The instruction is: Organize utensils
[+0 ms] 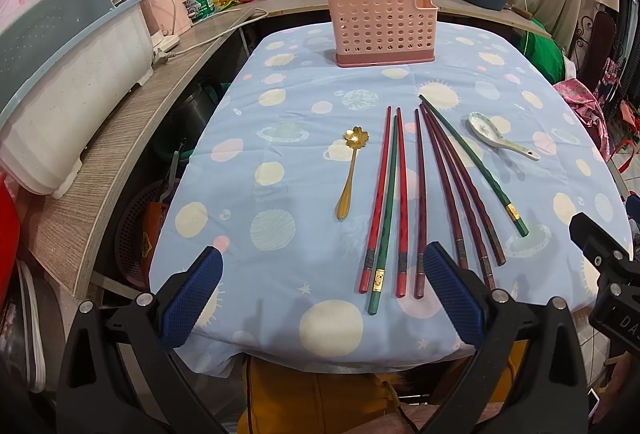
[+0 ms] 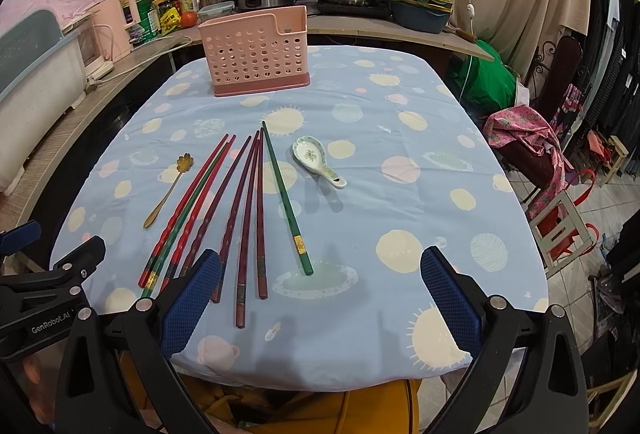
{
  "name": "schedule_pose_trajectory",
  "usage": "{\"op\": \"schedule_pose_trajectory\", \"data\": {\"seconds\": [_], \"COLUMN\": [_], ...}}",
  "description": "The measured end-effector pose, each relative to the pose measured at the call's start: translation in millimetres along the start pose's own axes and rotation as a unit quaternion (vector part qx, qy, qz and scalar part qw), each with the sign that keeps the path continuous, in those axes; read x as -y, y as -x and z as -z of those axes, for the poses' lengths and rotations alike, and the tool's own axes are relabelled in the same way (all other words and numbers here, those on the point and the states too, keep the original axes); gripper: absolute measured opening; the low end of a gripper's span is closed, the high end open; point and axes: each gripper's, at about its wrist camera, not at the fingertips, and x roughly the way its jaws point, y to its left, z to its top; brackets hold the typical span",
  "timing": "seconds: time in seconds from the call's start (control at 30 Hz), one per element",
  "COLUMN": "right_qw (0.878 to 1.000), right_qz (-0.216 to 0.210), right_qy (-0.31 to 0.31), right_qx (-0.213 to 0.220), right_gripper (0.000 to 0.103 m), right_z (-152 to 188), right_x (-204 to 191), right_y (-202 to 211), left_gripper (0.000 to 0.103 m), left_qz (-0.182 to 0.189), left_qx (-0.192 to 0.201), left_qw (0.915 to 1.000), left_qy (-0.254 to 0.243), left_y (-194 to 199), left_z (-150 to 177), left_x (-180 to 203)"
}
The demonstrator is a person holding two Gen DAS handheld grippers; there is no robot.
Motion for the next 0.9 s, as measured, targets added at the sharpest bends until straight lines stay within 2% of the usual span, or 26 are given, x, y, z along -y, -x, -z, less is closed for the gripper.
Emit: {"op": "schedule_pose_trajectory", "data": {"seconds": [0.9], "right_qw": [1.0], "right_qz": [-0.002], "right_qy": [0.001], "right_qx": [-0.003], "right_gripper": [0.096], "right_z": [0.1], "right_x": [-2.9], "right_y": [-0.5], "left_gripper": [0.096], "left_qz": [0.001], "left_qx": [-0.004], "left_qw": [1.0], "left_qy": [0.0], "left_y": [0.2], "left_z": [0.9], "left_x": [-0.7]}}
